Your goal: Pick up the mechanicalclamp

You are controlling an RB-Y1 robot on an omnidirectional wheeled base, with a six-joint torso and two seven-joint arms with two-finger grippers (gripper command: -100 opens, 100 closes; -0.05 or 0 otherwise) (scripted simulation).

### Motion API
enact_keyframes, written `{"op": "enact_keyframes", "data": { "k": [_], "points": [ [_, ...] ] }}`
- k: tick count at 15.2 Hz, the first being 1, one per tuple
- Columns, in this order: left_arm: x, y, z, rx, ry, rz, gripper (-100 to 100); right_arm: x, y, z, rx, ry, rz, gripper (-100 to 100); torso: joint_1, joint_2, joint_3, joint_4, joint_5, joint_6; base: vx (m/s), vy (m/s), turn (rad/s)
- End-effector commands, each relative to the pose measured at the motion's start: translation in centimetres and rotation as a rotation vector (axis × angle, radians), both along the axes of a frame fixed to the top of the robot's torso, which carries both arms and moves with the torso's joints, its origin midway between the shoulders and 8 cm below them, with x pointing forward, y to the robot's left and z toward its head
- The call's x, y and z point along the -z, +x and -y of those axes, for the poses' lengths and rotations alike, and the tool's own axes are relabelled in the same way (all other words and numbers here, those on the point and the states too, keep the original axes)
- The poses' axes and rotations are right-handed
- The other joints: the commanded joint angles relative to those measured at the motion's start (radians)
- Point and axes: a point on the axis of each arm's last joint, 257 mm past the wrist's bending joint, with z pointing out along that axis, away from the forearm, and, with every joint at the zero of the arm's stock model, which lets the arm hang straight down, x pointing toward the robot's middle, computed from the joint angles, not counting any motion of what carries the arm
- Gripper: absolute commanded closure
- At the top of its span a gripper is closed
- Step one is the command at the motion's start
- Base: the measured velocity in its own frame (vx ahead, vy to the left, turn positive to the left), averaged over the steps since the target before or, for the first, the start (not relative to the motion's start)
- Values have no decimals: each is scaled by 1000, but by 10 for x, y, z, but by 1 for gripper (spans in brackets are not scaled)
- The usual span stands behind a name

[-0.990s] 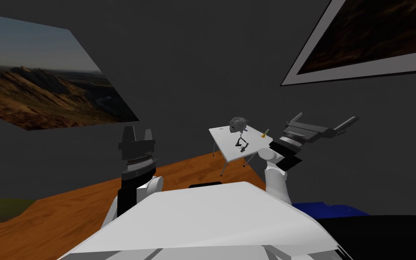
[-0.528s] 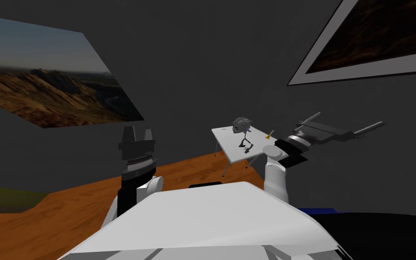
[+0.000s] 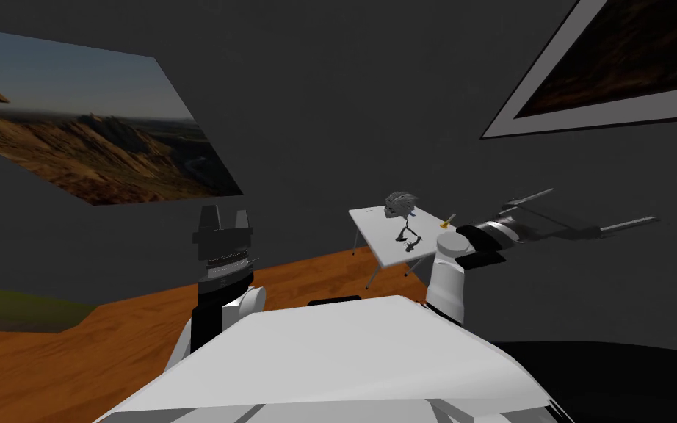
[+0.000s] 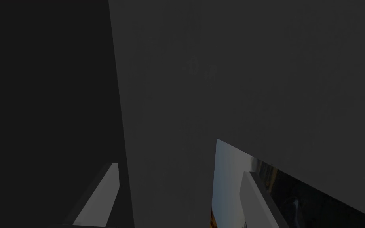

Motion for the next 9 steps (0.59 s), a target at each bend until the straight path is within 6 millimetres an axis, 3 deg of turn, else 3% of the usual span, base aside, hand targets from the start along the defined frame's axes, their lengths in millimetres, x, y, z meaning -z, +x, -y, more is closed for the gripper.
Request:
{"op": "enact_keyframes", "data": {
  "k": [1,4,7,9],
  "points": [
    [0,0,0,0,0,0,0,8,-12,17,7,59,78,-100,0,0,0,0,0,0,17,74,71],
    [0,0,0,0,0,0,0,23,-23,37,3,134,165,-100,0,0,0,0,0,0,18,72,63],
    [0,0,0,0,0,0,0,30,-23,42,-19,163,192,-100,0,-1,0,0,0,0,19,52,36],
    [0,0,0,0,0,0,0,45,-33,58,-18,227,273,-100,-2,-1,0,0,0,0,24,45,77]
  ]
}}
